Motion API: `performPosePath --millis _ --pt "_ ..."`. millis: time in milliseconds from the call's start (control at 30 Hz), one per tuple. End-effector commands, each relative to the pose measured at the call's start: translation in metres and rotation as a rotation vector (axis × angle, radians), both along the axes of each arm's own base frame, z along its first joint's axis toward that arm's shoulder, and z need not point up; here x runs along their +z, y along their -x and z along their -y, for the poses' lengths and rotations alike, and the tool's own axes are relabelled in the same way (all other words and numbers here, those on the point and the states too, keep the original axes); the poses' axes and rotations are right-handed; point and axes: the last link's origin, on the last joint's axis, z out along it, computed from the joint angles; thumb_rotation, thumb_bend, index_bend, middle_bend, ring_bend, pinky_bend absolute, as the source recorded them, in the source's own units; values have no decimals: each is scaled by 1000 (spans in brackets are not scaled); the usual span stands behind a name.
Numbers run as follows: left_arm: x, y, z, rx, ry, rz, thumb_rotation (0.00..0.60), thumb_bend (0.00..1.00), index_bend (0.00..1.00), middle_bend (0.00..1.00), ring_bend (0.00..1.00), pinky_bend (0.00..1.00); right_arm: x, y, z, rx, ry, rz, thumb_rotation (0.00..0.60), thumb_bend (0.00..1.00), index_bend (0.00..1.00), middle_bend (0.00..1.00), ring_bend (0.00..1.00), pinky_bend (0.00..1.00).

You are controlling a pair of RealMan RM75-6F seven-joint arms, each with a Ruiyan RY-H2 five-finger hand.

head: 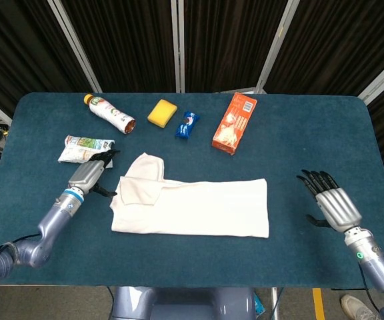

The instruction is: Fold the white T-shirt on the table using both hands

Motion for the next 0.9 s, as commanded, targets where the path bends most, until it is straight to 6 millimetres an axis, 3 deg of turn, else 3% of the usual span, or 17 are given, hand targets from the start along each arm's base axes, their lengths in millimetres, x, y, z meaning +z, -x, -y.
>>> performPosePath --millis 33,100,367,567,900 --pt "15 -5 7 -46 -22 12 600 125 0 0 0 0 10 2 -22 -11 30 40 600 128 77 0 0 0" --pt "19 -7 12 -67 -16 12 600 125 28 0 0 0 12 2 -29 -14 47 56 600 121 77 0 0 0" --pt "13 -7 43 -168 50 -50 600 141 409 0 0 0 21 -3 -60 -6 137 109 600 99 77 0 0 0" --pt "-11 -7 52 -213 63 -74 600 221 459 0 0 0 25 -5 -73 9 169 123 600 97 78 0 0 0" --pt "-39 -8 44 -258 48 -146 600 259 501 0 0 0 27 -1 -72 -2 172 135 600 96 78 0 0 0"
